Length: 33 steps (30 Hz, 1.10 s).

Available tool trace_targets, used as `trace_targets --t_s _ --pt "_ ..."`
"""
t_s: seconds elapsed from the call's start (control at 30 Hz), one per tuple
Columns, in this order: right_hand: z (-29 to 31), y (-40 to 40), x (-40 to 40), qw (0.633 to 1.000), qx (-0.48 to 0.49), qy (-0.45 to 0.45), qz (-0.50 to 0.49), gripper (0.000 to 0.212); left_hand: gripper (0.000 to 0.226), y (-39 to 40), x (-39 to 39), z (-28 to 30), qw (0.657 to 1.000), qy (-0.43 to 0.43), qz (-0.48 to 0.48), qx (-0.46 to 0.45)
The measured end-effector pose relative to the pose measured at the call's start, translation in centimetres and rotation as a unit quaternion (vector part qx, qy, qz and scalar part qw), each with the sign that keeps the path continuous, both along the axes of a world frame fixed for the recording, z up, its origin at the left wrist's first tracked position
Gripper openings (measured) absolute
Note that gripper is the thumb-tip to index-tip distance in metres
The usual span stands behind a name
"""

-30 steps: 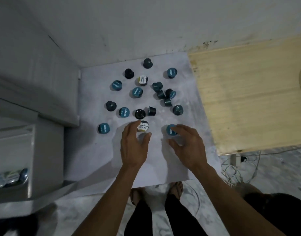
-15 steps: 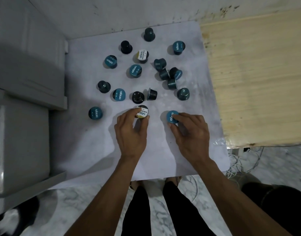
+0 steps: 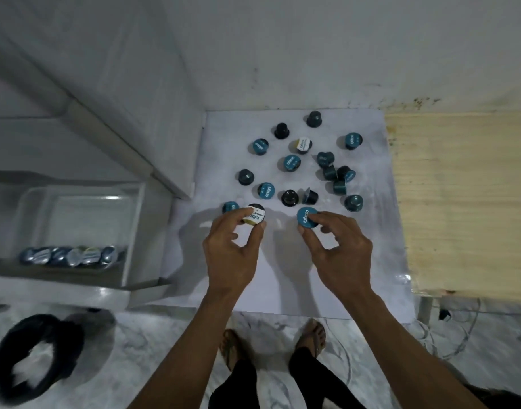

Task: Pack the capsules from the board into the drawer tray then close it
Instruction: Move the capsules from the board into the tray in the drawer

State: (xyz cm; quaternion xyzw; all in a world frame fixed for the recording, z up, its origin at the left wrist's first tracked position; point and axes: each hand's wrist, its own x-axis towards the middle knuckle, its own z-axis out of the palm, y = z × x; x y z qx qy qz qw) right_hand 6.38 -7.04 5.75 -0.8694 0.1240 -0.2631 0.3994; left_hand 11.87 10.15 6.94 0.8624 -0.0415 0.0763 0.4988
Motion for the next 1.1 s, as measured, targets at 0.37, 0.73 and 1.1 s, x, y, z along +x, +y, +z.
trace_targets --t_s 0.37,0.73,1.1 --pt "8.8 17.1 2.8 0.994 0.066 -0.05 0.075 0.025 0.025 18.9 0.7 9.6 0.996 -0.086 0.026 0.007" --pt "10.0 33.0 5.0 0.988 0.088 0.022 0.124 0.023 0.021 40.8 4.1 10.9 0.997 0.001 0.041 0.072" --pt "6.9 39.4 13.8 0.973 0.05 0.14 0.177 0.017 0.023 47.0 13.8 6.7 0.97 0.114 -0.083 0.196"
